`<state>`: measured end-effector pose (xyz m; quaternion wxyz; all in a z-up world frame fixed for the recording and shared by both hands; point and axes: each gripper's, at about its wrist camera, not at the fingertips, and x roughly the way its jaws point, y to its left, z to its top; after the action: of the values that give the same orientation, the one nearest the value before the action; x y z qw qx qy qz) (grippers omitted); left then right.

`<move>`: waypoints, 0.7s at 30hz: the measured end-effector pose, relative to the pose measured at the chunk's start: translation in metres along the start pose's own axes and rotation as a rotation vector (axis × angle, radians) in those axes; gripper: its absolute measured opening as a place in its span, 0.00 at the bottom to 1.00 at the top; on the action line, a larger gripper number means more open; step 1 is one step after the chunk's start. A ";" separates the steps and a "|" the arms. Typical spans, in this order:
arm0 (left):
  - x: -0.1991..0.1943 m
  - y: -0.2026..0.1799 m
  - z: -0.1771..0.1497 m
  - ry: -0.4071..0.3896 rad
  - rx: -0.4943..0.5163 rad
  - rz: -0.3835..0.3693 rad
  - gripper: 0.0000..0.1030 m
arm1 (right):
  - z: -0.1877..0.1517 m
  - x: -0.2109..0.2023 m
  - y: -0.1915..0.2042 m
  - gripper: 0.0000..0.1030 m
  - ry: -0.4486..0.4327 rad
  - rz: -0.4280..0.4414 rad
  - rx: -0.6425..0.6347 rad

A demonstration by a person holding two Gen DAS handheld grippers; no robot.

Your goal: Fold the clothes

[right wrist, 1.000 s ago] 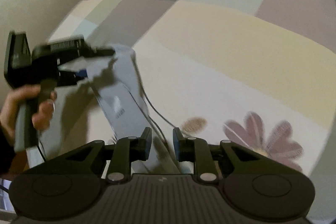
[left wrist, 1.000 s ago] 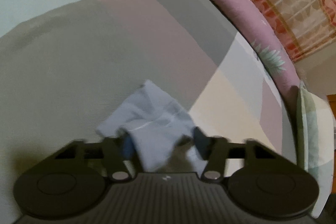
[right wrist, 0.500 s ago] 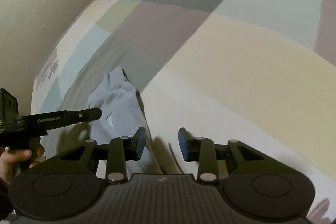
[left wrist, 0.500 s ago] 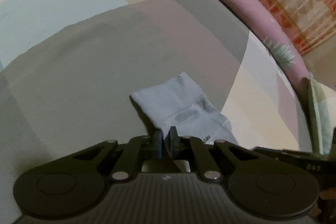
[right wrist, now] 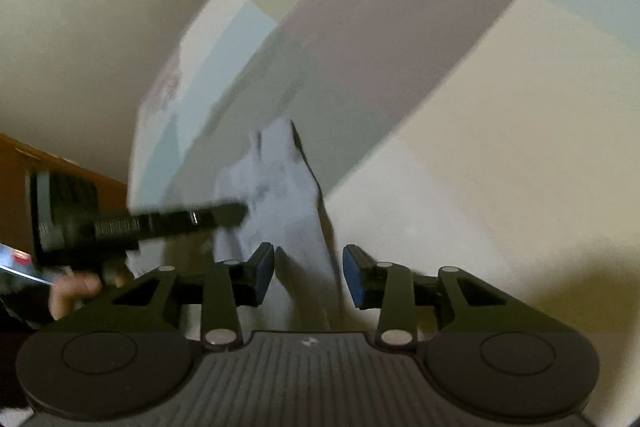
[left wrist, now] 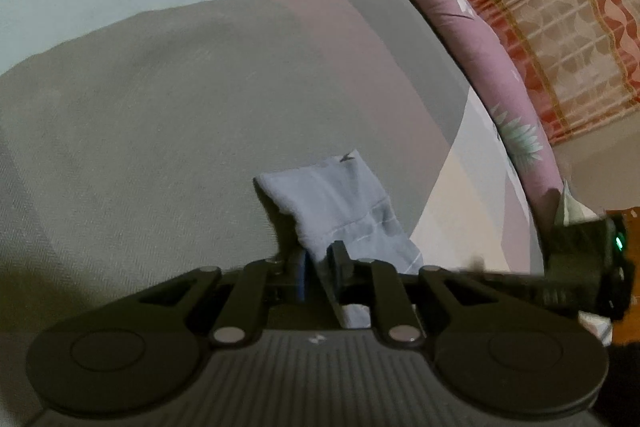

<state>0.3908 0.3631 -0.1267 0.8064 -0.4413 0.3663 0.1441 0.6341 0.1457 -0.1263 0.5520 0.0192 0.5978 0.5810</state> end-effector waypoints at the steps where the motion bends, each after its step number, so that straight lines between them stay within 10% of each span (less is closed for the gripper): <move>1: 0.000 0.001 0.000 0.000 0.000 -0.002 0.14 | 0.005 0.005 -0.002 0.41 0.003 0.024 0.008; 4: 0.000 0.002 0.001 0.004 0.003 -0.010 0.14 | 0.010 0.009 -0.004 0.40 0.000 0.056 0.026; 7: 0.001 0.001 0.003 0.009 0.023 -0.008 0.11 | 0.009 0.010 -0.007 0.03 0.009 0.010 0.042; 21: -0.006 -0.054 0.051 -0.089 0.194 -0.080 0.04 | 0.068 -0.042 0.043 0.03 -0.193 -0.185 -0.134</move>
<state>0.4404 0.3749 -0.0726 0.8658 -0.3686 0.3246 0.0953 0.6702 0.1777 -0.0496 0.6580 -0.0170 0.5012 0.5617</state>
